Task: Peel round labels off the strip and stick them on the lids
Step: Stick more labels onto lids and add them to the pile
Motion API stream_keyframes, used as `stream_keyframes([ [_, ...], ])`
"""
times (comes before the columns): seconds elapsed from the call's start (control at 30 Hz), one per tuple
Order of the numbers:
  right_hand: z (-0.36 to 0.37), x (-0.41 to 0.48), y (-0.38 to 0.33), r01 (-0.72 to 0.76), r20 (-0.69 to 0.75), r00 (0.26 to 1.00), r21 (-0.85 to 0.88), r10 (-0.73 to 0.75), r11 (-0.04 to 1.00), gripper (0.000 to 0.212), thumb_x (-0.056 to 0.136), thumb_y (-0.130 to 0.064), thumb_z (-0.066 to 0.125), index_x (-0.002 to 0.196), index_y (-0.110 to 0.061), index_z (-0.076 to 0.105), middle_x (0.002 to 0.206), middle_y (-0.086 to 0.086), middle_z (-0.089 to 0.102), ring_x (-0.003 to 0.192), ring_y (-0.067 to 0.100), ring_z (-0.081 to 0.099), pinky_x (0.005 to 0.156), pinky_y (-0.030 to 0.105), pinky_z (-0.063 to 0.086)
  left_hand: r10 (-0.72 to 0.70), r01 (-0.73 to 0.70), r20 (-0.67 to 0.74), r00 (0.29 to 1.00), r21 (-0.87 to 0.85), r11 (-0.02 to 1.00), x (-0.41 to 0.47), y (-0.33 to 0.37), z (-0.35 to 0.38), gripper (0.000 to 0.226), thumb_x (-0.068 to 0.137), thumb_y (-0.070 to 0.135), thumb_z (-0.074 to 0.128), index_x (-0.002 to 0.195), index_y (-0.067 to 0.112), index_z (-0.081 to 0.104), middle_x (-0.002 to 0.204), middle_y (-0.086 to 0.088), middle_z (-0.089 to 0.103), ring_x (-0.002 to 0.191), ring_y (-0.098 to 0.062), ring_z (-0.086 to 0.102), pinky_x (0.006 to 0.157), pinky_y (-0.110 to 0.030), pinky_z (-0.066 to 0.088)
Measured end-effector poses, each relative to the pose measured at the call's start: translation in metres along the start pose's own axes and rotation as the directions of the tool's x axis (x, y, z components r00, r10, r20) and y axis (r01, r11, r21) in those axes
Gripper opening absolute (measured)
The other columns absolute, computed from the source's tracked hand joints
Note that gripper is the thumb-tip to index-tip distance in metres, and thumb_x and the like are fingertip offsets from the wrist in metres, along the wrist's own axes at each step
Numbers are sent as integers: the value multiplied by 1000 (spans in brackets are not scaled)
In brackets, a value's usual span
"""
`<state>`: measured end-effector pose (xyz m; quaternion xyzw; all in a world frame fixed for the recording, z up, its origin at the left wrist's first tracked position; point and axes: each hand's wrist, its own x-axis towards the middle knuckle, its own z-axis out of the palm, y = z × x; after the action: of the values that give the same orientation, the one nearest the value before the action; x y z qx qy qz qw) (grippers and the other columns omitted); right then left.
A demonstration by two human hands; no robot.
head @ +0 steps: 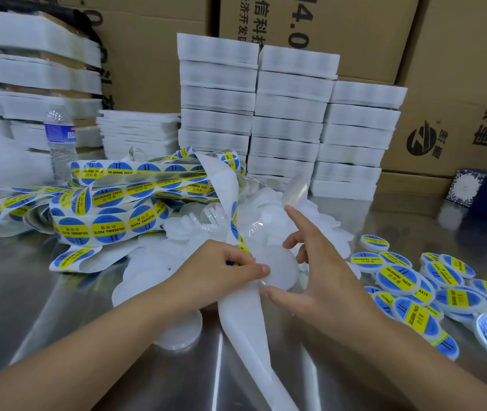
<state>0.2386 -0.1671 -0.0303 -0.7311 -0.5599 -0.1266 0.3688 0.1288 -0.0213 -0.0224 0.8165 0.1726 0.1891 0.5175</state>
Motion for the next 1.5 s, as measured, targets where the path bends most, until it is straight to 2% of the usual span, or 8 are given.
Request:
stream_keyframes([
  [0.2, -6, 1, -6, 96, -34, 994, -90, -99, 991, 85, 66, -48, 74, 130, -57, 18, 106, -23, 43, 94, -13, 38, 85, 24, 35, -85, 84, -6, 996, -108, 991, 0, 4, 0, 32, 82, 24, 72, 50, 22, 68, 45, 12, 55, 37, 0, 48, 38, -7, 32],
  [0.3, -11, 2, -11, 108, -152, 982, -30, -112, 994, 67, 68, -40, 70, 124, -49, 36, 100, -20, 47, 92, -12, 42, 83, 16, 36, -96, 92, -17, 995, -149, 985, 0, 3, 0, 24, 80, 31, 72, 62, 16, 72, 53, 6, 56, 41, -3, 47, 39, -8, 32],
  [0.4, -14, 2, -15, 67, -260, 965, 137, -30, 988, 42, 71, -28, 69, 109, -39, 55, 90, -13, 52, 85, 4, 49, 77, 8, 36, -80, 75, -22, 997, -175, 982, 1, 2, -1, 23, 79, 31, 73, 67, 13, 72, 58, 3, 57, 44, -3, 48, 42, -8, 34],
  [0.6, -16, 2, -18, 7, -253, 963, 368, 93, 930, 12, 75, -36, 62, 83, -29, 64, 75, -7, 55, 74, 8, 51, 72, 13, 39, -93, 90, -2, 996, -221, 971, 2, 2, -2, 19, 77, 27, 76, 60, 19, 73, 61, 4, 64, 49, -4, 56, 48, -10, 41],
  [0.73, -16, 9, -15, -209, -123, 926, 621, 357, 756, 26, 77, -43, 58, 67, -23, 69, 57, -12, 51, 60, 5, 46, 63, 16, 39, -93, 89, -2, 996, -268, 959, 1, 2, -3, 20, 78, 25, 75, 59, 19, 73, 60, 5, 64, 49, -3, 56, 48, -10, 42],
  [0.87, -13, 17, -10, -448, 76, 781, 760, 620, 472, 45, 93, -37, 48, 57, -17, 67, 51, -5, 44, 49, 12, 42, 59, 27, 39, -107, 101, -2, 994, -322, 941, 1, 3, -2, 22, 79, 22, 74, 58, 18, 72, 59, 4, 64, 48, -3, 56, 46, -10, 41],
  [1.07, -18, 18, -9, -496, 300, 712, 854, 635, 154, 40, 91, -41, 47, 69, -11, 64, 51, -1, 41, 42, 13, 37, 52, 28, 35, -121, 109, -12, 993, -346, 932, 2, 3, -2, 16, 77, 23, 75, 64, 16, 71, 63, 1, 65, 52, -6, 57, 48, -12, 43],
  [1.5, -14, 19, -4, -588, 405, 684, 798, 607, 130, 44, 91, -43, 43, 85, -7, 67, 49, -3, 42, 39, 11, 37, 45, 25, 36, -98, 84, -25, 995, -325, 942, 3, 2, -2, 15, 71, 33, 76, 64, 19, 74, 70, 3, 66, 61, -8, 57, 59, -17, 44],
])
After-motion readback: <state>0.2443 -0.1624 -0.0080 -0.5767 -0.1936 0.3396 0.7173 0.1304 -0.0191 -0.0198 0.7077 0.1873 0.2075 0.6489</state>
